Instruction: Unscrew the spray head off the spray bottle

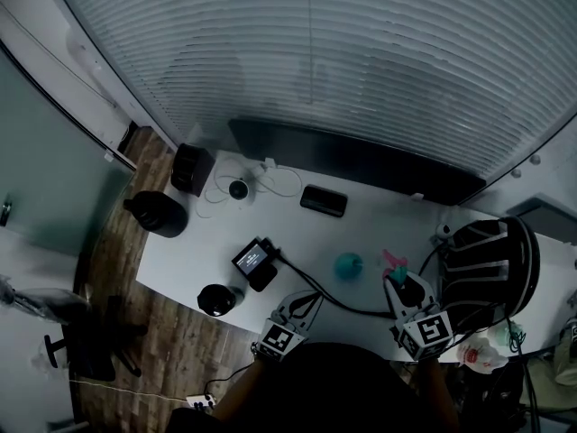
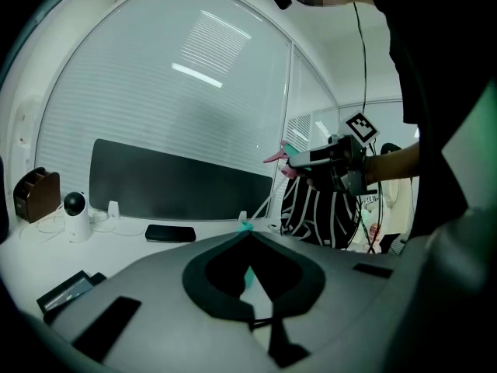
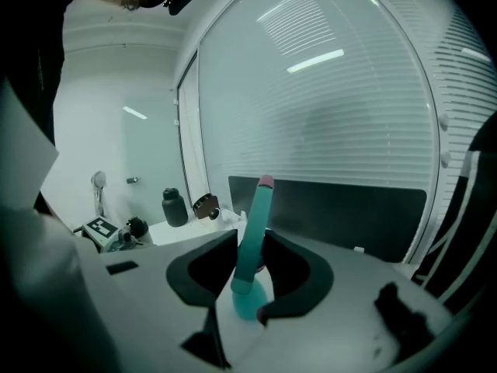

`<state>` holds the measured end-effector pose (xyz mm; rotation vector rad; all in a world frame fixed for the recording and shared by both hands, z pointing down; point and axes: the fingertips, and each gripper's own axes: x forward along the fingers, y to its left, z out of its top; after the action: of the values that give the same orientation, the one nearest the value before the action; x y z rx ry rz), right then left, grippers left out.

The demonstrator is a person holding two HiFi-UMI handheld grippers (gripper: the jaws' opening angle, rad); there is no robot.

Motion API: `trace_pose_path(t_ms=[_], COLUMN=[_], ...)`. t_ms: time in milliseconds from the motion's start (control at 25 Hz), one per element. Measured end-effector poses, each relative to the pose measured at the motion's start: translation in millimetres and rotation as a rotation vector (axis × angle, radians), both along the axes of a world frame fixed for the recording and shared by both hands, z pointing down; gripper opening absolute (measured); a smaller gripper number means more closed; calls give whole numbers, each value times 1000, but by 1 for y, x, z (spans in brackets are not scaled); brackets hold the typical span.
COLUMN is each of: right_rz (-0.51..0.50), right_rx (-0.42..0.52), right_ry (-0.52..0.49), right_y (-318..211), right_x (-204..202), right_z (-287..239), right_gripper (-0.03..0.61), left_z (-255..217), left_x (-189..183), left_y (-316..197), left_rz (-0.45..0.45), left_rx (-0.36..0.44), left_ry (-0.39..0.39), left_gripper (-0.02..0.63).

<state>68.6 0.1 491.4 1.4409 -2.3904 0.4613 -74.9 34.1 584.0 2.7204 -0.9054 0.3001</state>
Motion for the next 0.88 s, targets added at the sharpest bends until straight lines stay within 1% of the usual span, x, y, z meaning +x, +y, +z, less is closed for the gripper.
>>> trace_pose_path(t_ms=[40,80,200,240,280,360,440,520,640,800,880], right_rz=[2,9,67,89,103,101,76,58,61,48,40], right_rx=[-1,6,29,33,38,45,46,46,39,37,38], right_ry=[-23,-72,-295,-347,-370,-344,-294,-266,-266,-252,-242], right_y=[1,2,4,5,6,10,14,18,22,21,20], right_x=[1,3,12,15,18,21,18,15,11,3,1], right_z=[0,-3,-14,-15,-15,-11,-5,-1,1,1,0], right_gripper=[112,112,112,112,112,112,109,107,106,106,106], left_z=[0,0,1,1,1,5,8,9,8,5,5], left_x=[0,0,0,0,0,-2,-2,-1,-1,-3,-4], left_y=[0,0,1,1,1,1,1,2,4,3,3], left_rz=[0,-1,-8,-11,-12,-17,-18,-13,-12,-20,-20], left_rx=[2,3,-6,-8,-8,-12,-9,-9,-4,-3,-6], left_ry=[3,6,22,31,38,45,45,41,35,45,31], left_gripper=[5,5,5,5,5,5,5,5,5,5,5])
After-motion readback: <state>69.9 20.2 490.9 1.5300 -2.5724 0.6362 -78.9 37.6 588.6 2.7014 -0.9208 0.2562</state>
